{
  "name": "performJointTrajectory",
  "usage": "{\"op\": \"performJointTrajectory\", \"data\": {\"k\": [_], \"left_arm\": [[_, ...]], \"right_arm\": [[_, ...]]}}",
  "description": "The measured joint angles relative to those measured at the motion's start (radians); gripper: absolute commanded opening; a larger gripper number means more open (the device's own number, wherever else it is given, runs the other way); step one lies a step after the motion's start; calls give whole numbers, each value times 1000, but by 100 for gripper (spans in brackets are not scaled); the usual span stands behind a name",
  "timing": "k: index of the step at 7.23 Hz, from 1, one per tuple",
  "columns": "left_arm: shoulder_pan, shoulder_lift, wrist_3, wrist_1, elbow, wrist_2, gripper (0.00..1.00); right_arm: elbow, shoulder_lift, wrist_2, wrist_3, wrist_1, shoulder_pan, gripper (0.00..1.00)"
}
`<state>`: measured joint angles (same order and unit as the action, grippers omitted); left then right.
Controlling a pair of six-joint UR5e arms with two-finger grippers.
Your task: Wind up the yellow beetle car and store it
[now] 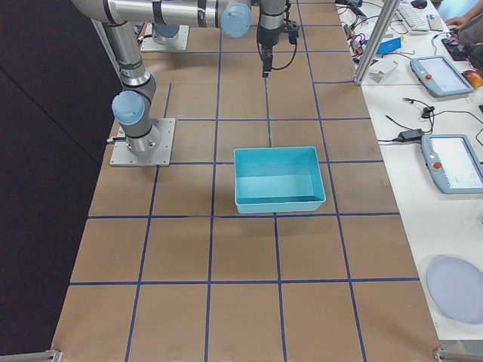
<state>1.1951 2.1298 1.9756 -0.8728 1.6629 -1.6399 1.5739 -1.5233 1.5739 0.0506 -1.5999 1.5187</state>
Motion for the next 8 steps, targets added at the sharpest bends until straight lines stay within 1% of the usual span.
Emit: {"op": "performJointTrajectory", "data": {"k": [8], "left_arm": [[-3, 0, 16, 0, 0, -1, 0]], "right_arm": [[1, 0, 0, 0, 0, 0, 100]]}}
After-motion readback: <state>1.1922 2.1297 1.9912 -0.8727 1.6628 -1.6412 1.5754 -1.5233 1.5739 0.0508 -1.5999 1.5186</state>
